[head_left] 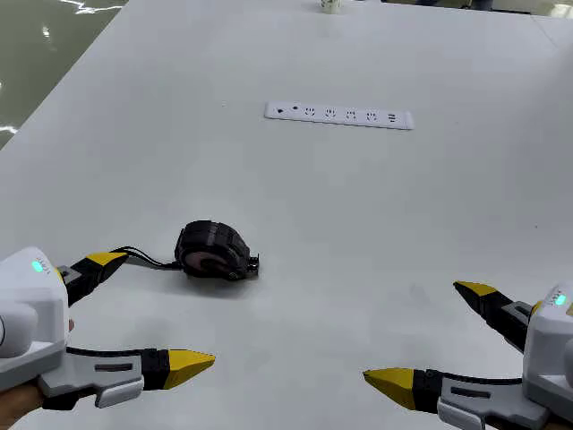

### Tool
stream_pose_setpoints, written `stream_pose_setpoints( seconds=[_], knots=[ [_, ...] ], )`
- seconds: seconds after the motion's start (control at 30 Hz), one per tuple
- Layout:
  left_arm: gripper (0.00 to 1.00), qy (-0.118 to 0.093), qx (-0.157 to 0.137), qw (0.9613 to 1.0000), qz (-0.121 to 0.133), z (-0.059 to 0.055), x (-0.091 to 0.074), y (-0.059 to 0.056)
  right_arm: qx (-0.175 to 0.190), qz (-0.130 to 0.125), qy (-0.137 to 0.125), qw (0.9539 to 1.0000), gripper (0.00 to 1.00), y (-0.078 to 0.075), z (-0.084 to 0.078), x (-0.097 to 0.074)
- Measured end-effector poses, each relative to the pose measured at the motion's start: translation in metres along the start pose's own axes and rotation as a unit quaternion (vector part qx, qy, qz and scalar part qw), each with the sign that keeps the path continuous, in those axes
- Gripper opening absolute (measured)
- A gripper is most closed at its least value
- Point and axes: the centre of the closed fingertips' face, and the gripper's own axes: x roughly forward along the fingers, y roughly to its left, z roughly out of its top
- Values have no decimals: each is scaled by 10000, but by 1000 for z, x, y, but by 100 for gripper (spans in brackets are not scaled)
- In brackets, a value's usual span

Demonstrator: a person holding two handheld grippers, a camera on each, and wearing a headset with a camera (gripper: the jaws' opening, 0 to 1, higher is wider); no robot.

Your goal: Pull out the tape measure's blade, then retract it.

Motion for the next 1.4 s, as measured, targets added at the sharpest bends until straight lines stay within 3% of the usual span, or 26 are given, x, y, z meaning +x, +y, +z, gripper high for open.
stream_pose_setpoints(
  seconds=[0.9,1.4],
  knots=[
    [99,86,129,9999,-11,-3,-1,0,-13,-41,32,10000,99,-4,0,-1],
    [99,187,261,9994,-111,-3,4,7,-85,136,147,9998,99,-6,2,8]
  ],
)
